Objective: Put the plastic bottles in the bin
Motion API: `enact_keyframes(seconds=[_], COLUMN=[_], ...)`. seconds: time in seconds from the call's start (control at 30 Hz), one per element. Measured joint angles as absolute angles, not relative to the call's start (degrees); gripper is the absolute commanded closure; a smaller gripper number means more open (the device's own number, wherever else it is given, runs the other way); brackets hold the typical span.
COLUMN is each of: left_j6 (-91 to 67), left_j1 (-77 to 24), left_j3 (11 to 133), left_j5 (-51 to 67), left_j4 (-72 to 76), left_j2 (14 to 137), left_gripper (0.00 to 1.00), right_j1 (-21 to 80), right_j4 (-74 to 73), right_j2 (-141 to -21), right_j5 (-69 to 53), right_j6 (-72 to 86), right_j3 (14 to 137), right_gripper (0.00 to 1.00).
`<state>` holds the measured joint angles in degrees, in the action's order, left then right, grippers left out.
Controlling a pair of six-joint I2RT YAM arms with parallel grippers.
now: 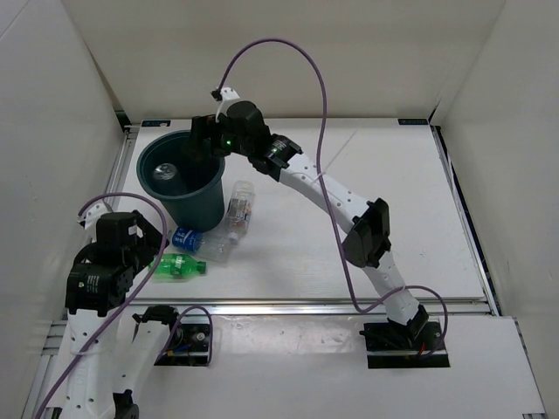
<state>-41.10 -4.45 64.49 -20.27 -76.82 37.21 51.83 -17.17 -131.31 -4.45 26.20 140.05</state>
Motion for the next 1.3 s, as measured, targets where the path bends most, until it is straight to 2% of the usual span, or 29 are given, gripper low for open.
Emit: enact_keyframes(seconds=[0.07,0.23,0.33,0.43,0.5,0.77,0.8,1.0,1.3], left_j6=[-40.8,-41.2,-42.1,-43.6,-45.1,-48.9,-49.1,-50.1,-50.0], left_j1=[-4.6,-4.7,-4.7,-4.7,-4.7,-4.7,-4.7,-4.7,-4.7], left_j3=[64.5,64.5,64.5,64.2,63.0,58.0,57.8,57.7,57.7], left_j5=[-20.3,-21.2,-21.9,-23.1,-23.8,-24.9,-25.1,-25.4,-25.5], left_j4=[-76.8,-76.9,-76.9,-76.8,-76.7,-77.0,-76.9,-77.0,-77.0], left_j2=[37.2,36.7,36.2,35.3,34.4,33.1,33.3,36.6,39.1], left_gripper=[0.00,0.00,0.00,0.00,0.00,0.00,0.00,0.00,0.00], right_j1=[51.7,49.0,43.8,37.2,34.4,34.1,34.1,34.0,32.6], right_j4=[-17.3,-19.9,-21.1,-20.8,-21.2,-24.4,-24.4,-22.9,-20.7], right_j2=[-128.6,-113.4,-105.5,-102.2,-105.1,-132.7,-133.9,-136.0,-145.2], right_j5=[-0.9,5.7,5.0,-1.1,-5.4,-25.5,-29.8,-34.5,-41.2], right_j6=[25.7,29.5,35.3,39.9,41.5,43.7,44.7,46.0,51.7], right_j3=[136.2,118.5,110.2,102.2,100.6,103.9,105.0,108.6,118.4], right_gripper=[0.00,0.00,0.00,0.00,0.00,0.00,0.00,0.00,0.00])
